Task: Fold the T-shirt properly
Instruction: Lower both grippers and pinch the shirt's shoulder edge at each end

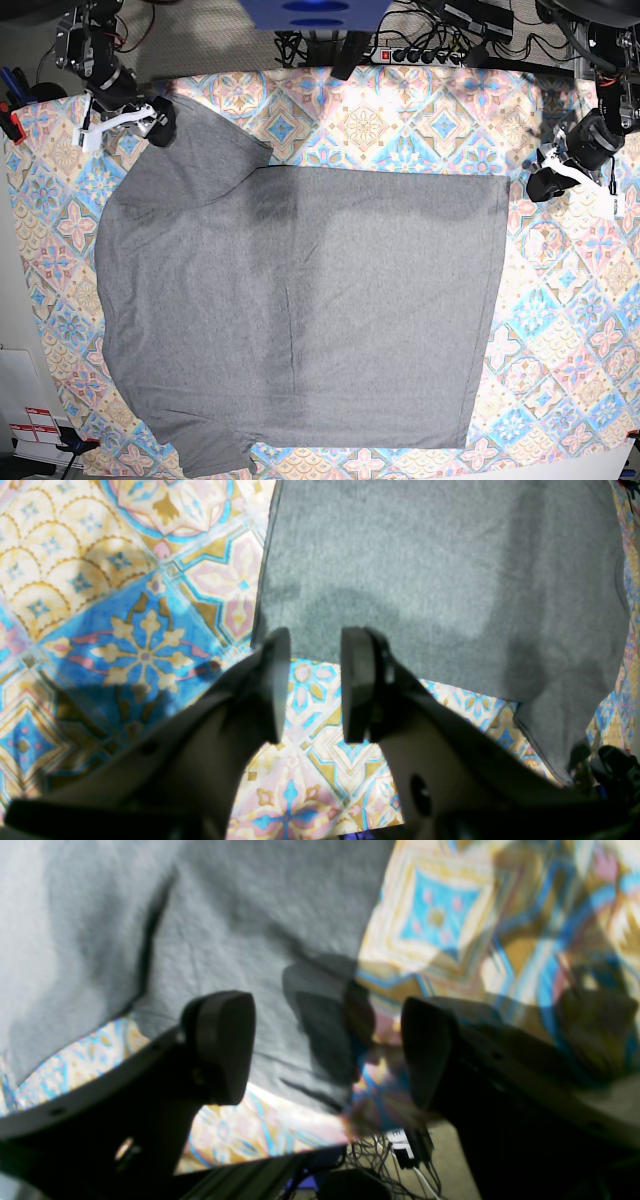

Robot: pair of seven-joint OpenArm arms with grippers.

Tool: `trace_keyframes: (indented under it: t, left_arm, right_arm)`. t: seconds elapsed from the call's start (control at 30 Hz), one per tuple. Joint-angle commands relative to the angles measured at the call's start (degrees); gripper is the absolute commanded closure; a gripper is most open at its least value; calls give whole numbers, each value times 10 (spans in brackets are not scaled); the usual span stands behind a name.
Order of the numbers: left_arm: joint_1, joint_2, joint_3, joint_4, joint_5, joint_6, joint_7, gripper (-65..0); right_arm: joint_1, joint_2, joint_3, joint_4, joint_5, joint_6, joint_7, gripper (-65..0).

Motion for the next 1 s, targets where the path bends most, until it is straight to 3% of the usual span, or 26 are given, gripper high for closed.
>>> trace_keyframes:
  t: [0.0, 0.1, 0.43, 0.63, 0.97]
  left_arm:
    - [-1, -13, -6, 9, -5, -1, -9, -173]
    - [-1, -13, -6, 10, -5, -1, -9, -173]
    - [1, -13, -6, 10, -5, -1, -9, -173]
    - [2, -13, -6, 10, 11, -1, -9, -173]
    - [2, -13, -6, 10, 14, -1, -9, -173]
  right_arm:
    - [-4, 4, 1, 8, 8, 10, 4, -442]
    - [-4, 4, -2, 7, 9, 27, 0, -442]
    - [33, 4, -82, -43, 8, 27, 5, -442]
    - [41, 4, -89, -57, 8, 27, 5, -442]
    - [1, 7, -5, -41, 6, 27, 5, -442]
